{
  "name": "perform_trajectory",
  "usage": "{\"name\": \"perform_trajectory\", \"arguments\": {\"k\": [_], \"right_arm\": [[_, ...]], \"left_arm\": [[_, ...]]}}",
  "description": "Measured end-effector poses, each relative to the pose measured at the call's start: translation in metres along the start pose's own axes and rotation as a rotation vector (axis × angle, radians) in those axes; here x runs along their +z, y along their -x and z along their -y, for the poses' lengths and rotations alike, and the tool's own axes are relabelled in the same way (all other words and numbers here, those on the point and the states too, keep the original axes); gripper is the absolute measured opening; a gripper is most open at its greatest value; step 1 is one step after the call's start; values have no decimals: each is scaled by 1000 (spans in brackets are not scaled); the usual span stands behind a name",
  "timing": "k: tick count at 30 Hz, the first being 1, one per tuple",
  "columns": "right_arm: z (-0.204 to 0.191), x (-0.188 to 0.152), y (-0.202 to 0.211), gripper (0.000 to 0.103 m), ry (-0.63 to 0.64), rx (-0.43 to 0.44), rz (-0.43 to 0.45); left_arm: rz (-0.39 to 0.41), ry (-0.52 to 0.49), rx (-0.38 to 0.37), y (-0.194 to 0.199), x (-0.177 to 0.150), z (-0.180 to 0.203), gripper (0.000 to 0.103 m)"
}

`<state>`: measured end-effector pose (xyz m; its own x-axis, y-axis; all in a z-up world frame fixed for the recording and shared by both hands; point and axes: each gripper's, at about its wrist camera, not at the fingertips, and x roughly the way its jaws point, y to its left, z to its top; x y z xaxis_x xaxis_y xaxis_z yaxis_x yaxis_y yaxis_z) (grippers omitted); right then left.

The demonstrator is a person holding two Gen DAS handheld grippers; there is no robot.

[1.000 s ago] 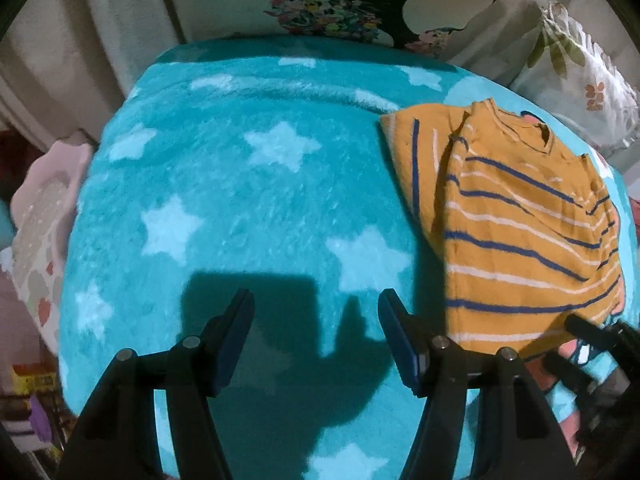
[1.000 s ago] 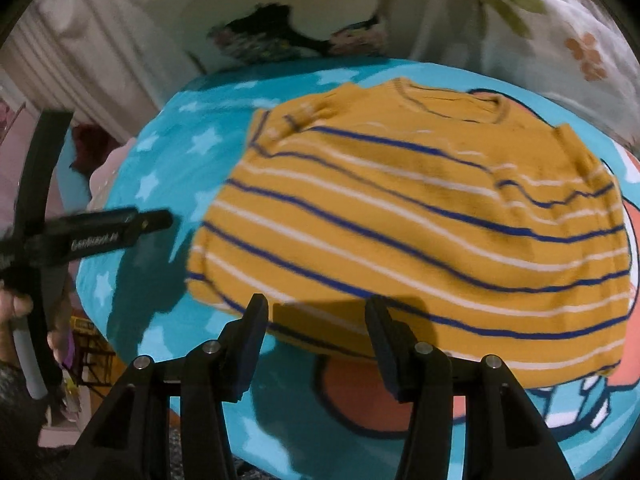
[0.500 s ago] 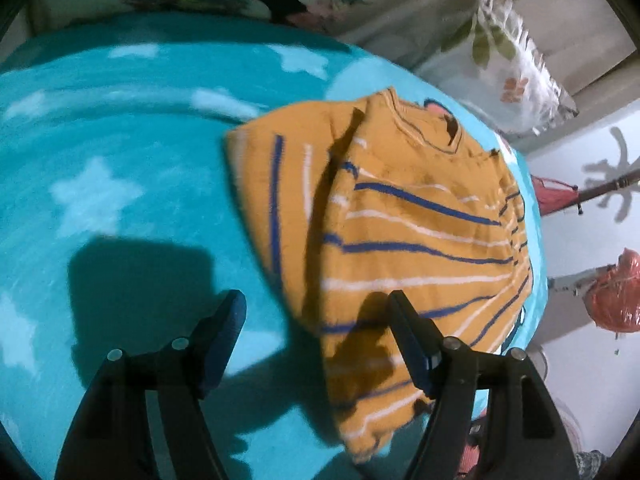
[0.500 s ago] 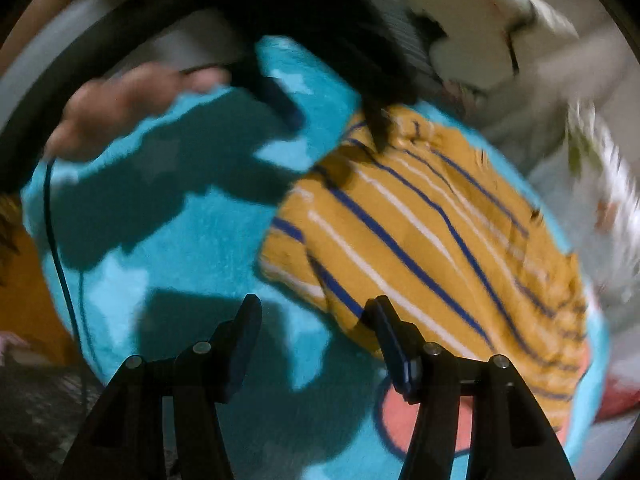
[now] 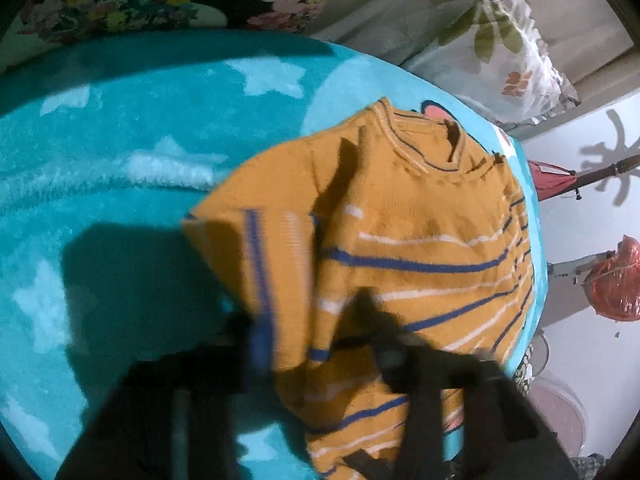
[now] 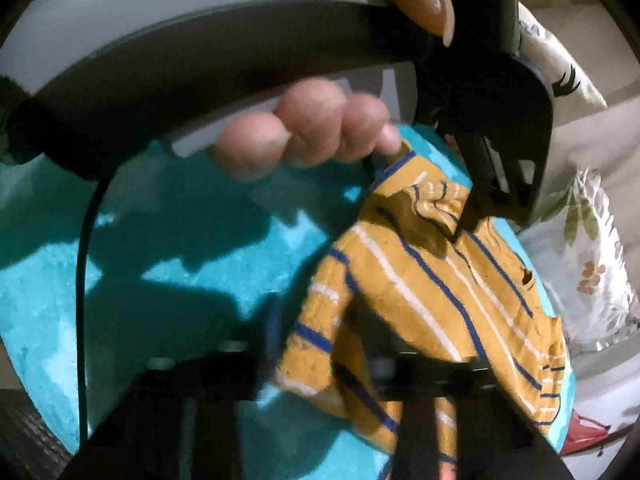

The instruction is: Fold small clothes

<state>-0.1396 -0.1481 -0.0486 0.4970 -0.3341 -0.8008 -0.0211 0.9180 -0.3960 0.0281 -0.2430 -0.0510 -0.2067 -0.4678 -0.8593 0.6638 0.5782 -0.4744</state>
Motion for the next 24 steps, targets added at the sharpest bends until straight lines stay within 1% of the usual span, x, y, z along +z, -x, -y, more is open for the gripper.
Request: {"name": "perform_trajectory", "arguments": {"k": [2, 6, 8, 11, 14, 17, 18, 19, 20, 21, 22, 23, 24], "right_arm": [[12, 0, 6, 9, -57, 23, 16], [37, 2, 26, 8, -127, 47, 79], [52, 3, 40, 8, -156, 66, 116], [86, -9, 60, 8, -225, 91, 177], [118, -22, 75, 8, -288, 119, 214], [158, -49, 90, 8, -348, 119, 250], [177, -60, 90, 8, -370, 115, 258], [195, -72, 93, 8, -396, 108, 263], [208, -82, 94, 8, -417, 104, 263], [228, -98, 95, 8, -451, 99, 259], [243, -110, 92, 8, -474, 95, 251], [257, -123, 88, 8, -498, 93, 241], [276, -142, 83, 7, -535, 93, 220]], "left_arm": [[10, 25, -10, 4, 1, -2, 17], [71, 21, 25, 23, 1, 16, 15], [107, 18, 36, 33, 2, 31, 15], [159, 11, 47, 48, 7, 62, 14], [198, 2, 45, 55, 17, 98, 14], [210, -27, 41, 49, 32, 147, 14], [207, -51, 45, 40, 40, 171, 14], [205, -66, 50, 34, 45, 186, 14], [201, -82, 51, 24, 50, 206, 14], [195, -97, 47, 14, 55, 223, 13], [186, -112, 32, 1, 61, 243, 12], [174, -123, 20, -11, 66, 260, 11], [162, -135, 14, -23, 70, 276, 10]]}}
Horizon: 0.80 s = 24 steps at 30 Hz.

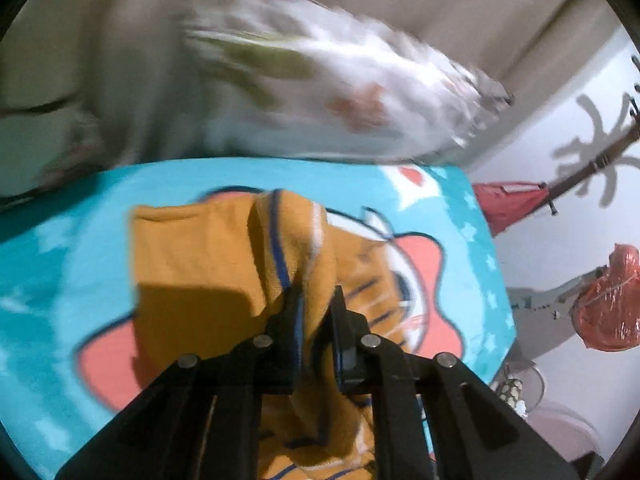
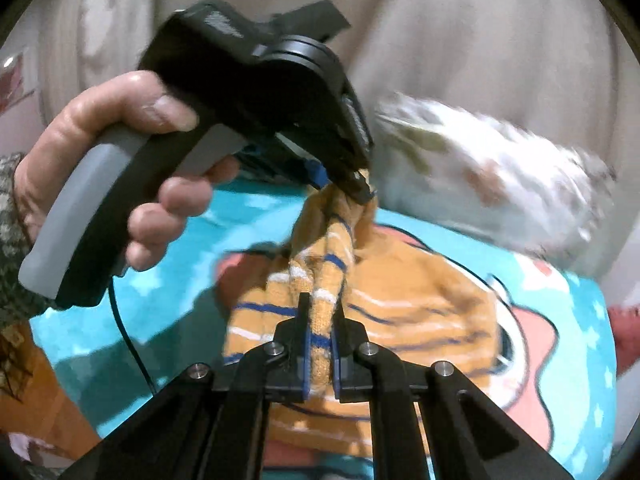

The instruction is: Fold small clothes

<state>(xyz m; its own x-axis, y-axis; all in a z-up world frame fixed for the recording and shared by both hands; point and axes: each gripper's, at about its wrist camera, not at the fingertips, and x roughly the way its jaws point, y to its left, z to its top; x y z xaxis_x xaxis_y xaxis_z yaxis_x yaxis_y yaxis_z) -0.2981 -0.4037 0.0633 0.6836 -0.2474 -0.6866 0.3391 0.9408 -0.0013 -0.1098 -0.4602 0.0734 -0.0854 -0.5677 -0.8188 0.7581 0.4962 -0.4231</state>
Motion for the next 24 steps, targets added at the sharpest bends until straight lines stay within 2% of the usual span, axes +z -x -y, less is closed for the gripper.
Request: {"name": "perform_trajectory", "arguments": {"k": [4, 7, 9, 11, 13, 15, 16, 17, 20, 22, 24], "right_arm": [[66, -34, -3, 6, -104, -29, -80], [105, -71, -9, 6, -207, -24, -170], [122, -90, -17, 6, -255, -2, -222], [137, -103, -25, 7, -295, 54, -271], [149, -103, -24, 18, -314, 79, -273], [163, -99, -18, 25, -331, 128, -275], [169, -97, -13, 27, -342, 145, -274], [178, -93, -7, 28, -363, 155, -264], [204, -75, -5, 29, -423, 172, -230], [219, -59, -11, 33, -494, 218, -210], [225, -42, -27, 36, -563, 312, -220]], "left_arm": [[-64, -39, -26, -57, 4, 57, 9], [-115, -54, -5, -95, -3, 77, 9], [-135, -33, -8, -106, -7, 78, 10], [-138, -1, -36, -102, -11, 77, 11], [-122, -11, -48, -86, -16, 80, 18], [-79, -34, -44, -62, -23, 86, 51], [-46, -50, -25, -46, -28, 89, 57], [-18, -60, -1, -34, -32, 89, 61], [14, -61, 102, -12, -53, 82, 61], [11, -38, 171, -11, -67, 71, 61], [-6, 17, 183, -13, -84, 56, 61]]}}
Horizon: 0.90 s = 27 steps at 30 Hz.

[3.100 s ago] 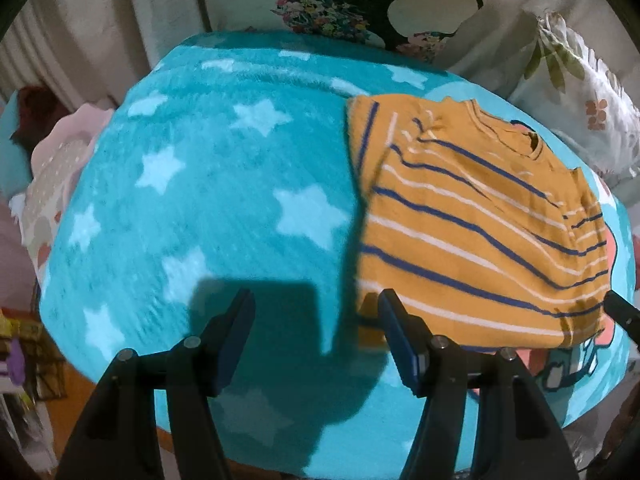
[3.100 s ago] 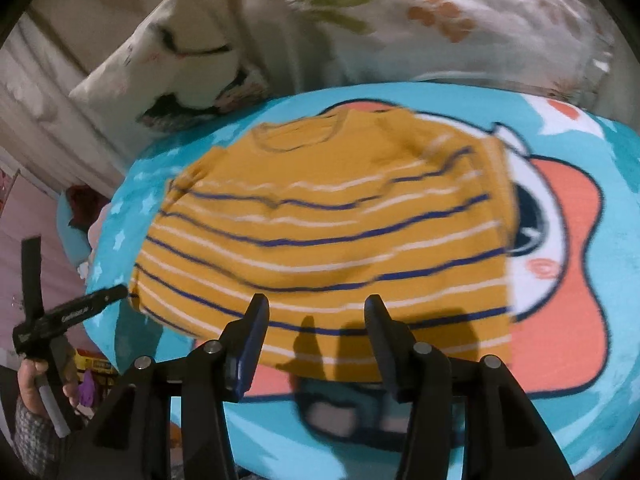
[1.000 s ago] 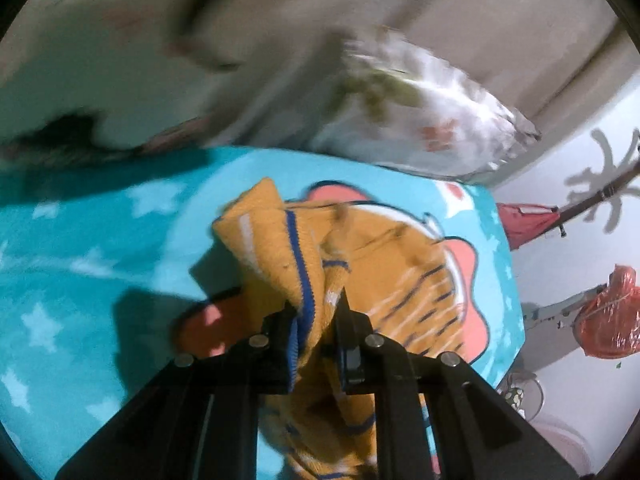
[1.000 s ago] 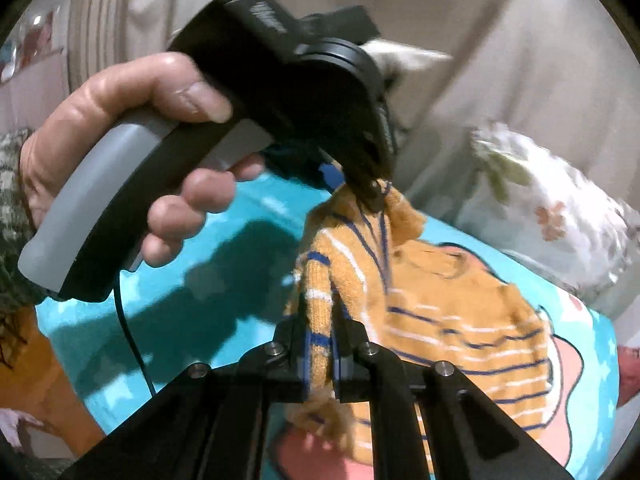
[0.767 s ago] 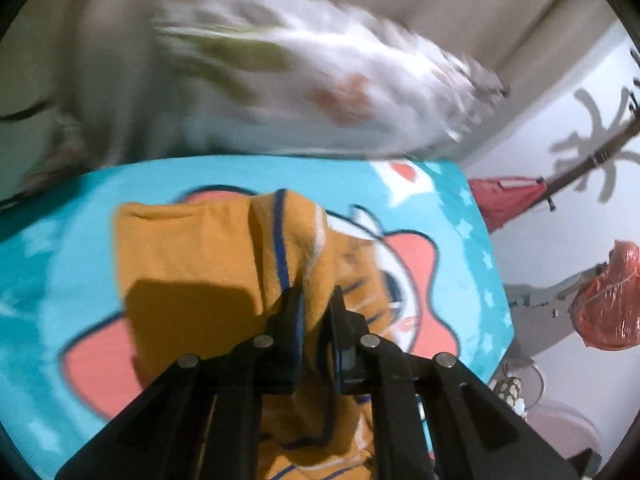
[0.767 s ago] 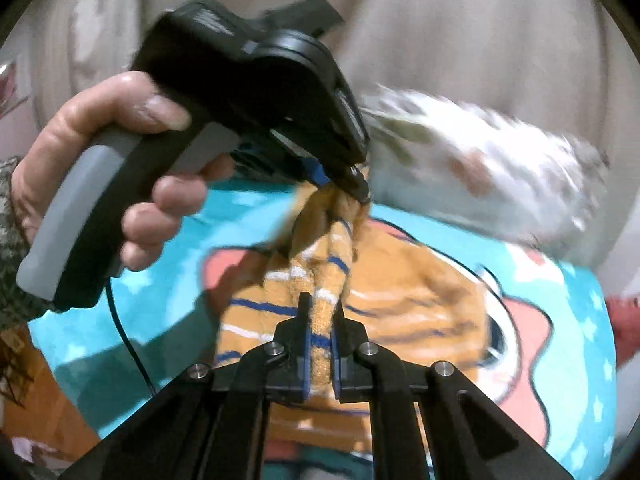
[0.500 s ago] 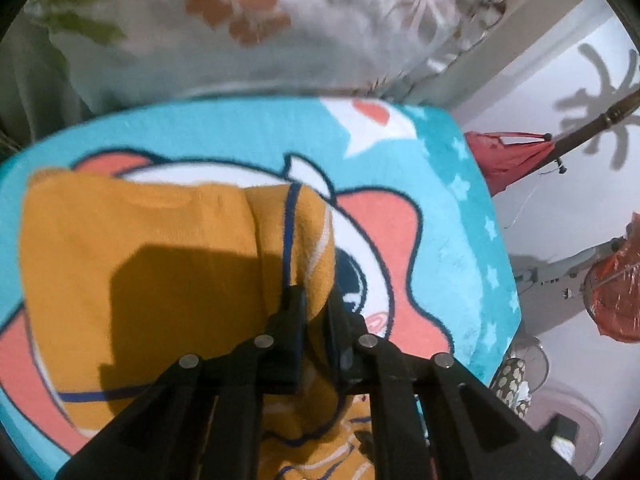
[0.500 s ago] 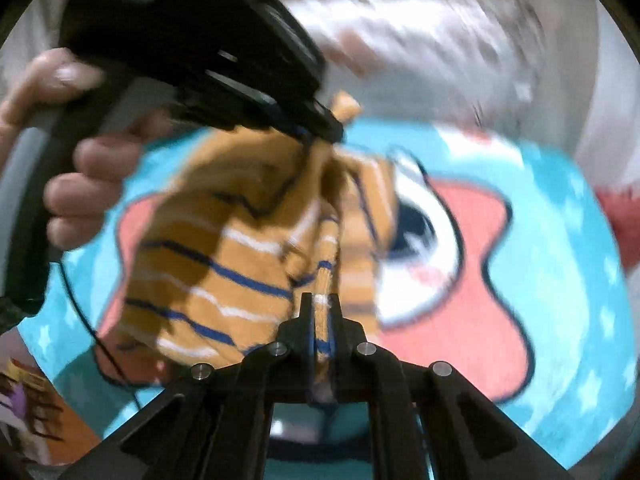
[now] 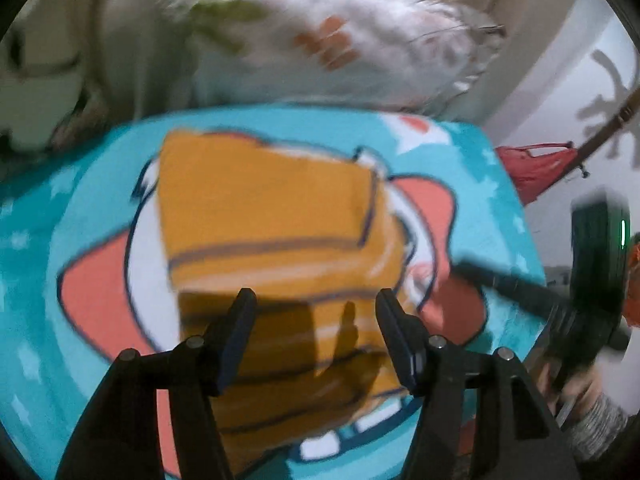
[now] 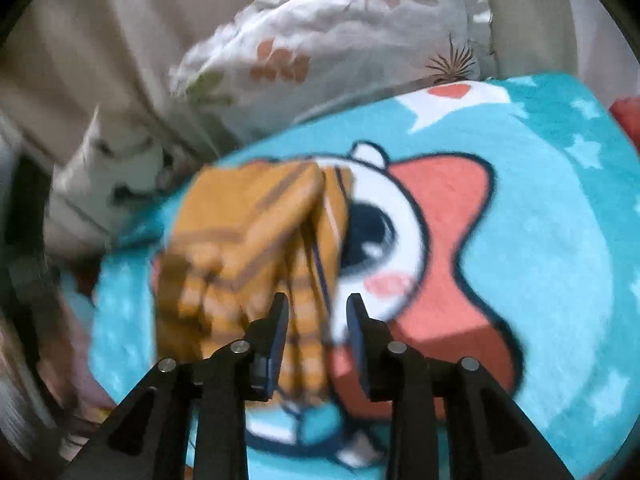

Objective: Fold small clothes
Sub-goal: 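Fold the sweater in half with both grippers and release it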

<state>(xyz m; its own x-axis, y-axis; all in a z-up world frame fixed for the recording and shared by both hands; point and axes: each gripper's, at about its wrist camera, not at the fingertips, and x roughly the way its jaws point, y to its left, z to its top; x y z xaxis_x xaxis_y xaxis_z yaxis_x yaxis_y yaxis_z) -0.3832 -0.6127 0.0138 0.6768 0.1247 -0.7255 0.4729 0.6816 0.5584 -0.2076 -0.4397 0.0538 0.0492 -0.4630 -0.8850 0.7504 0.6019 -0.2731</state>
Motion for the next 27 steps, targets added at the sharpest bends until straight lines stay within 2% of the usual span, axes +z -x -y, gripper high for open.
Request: {"name": "perform_trajectory", "arguments": {"k": [2, 4, 5, 7, 8, 12, 13, 16, 18, 20, 21, 24, 27], "right_arm": [[-2, 16, -20, 47, -23, 54, -45], [-4, 28, -49, 48, -42, 72, -115], [-8, 30, -64, 47, -42, 114, -162], [-17, 31, -84, 11, -10, 146, -233], [-23, 33, -86, 8, 33, 117, -235], [-20, 51, -92, 7, 89, -11, -212], [-17, 52, -98, 7, 105, -64, -211], [-23, 46, -108, 8, 170, -146, -222], [-32, 47, -104, 19, 207, -184, -207], [-34, 54, -90, 22, 199, -211, -173], [-35, 58, -73, 22, 191, -225, -125], [-42, 68, -39, 23, 174, -168, -18], [-52, 76, -38, 23, 165, -84, -13]], "left_arm": [[-14, 61, 6, -5, -15, -14, 61], [-8, 100, 26, -8, -28, -22, 61], [-2, 112, 36, -8, -33, -24, 61], [3, 132, 63, -9, -40, -26, 61], [2, 138, 72, -10, -43, -26, 61], [-8, 145, 87, -18, -51, -22, 61], [-15, 144, 93, -20, -53, -21, 61], [-24, 129, 136, -23, -56, -18, 61], [-28, 145, 138, -19, -56, -21, 61], [-23, 171, 121, -12, -56, -25, 61], [-17, 183, 113, -8, -57, -27, 61], [5, 210, 102, 3, -61, -31, 61], [19, 230, 108, 10, -65, -33, 61]]}}
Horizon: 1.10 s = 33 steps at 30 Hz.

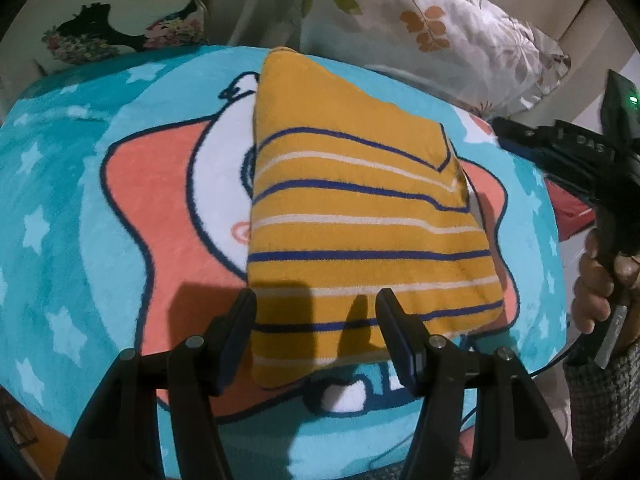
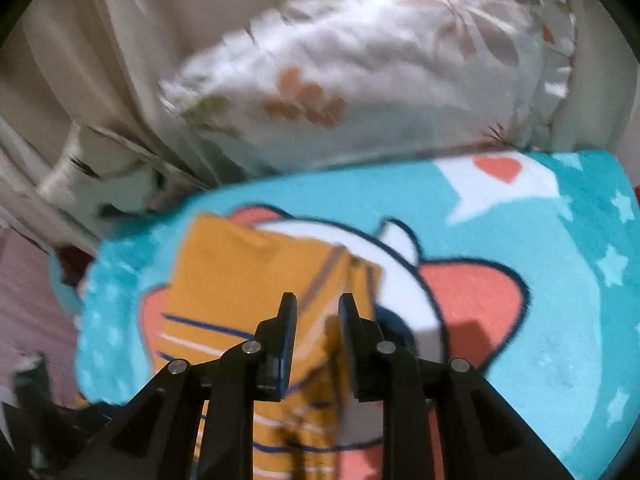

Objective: Fold small clothes
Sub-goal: 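Fold the sweater in half with both grippers and release it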

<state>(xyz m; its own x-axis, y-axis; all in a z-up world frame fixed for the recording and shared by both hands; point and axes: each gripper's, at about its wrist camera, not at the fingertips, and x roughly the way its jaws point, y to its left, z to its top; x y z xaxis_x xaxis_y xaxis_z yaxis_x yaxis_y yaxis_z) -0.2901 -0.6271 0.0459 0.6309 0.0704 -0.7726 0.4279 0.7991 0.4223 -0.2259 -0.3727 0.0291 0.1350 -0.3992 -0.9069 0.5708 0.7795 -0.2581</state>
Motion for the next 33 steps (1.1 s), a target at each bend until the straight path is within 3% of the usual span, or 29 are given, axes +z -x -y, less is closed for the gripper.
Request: {"name": "perform_trajectory", "arguments": {"k": [3, 7, 9, 12, 17, 20, 22, 24, 28, 33], "right_arm": [[-6, -4, -33, 23, 8, 35, -82], [11, -13, -85, 23, -12, -35, -187], [20, -13, -91, 23, -36, -39, -188], [13, -10, -70, 23, -34, -44, -156], [-23, -32, -25, 23, 90, 35, -97], [-29, -63, -25, 23, 116, 72, -159], [-21, -88, -40, 23, 130, 18, -214], [-8, -97, -45, 17, 89, 26, -238], [-6, -91, -21, 21, 77, -14, -183], [-21, -90, 1, 22, 122, 8, -95]], "left_arm": [[11, 6, 19, 4, -1, -2, 61], [13, 30, 61, 9, -3, -9, 61], [16, 42, 83, 12, -5, -13, 61], [27, 70, 105, 15, -8, -22, 66], [-17, 101, 118, -5, -12, -33, 66], [-69, 123, 123, -23, -16, -37, 66], [-112, 159, 106, -34, -19, -43, 66], [-138, 195, 78, -38, -22, -48, 66], [-103, 163, 82, -26, -25, -41, 66], [-39, 143, 101, -6, -35, -33, 66]]}}
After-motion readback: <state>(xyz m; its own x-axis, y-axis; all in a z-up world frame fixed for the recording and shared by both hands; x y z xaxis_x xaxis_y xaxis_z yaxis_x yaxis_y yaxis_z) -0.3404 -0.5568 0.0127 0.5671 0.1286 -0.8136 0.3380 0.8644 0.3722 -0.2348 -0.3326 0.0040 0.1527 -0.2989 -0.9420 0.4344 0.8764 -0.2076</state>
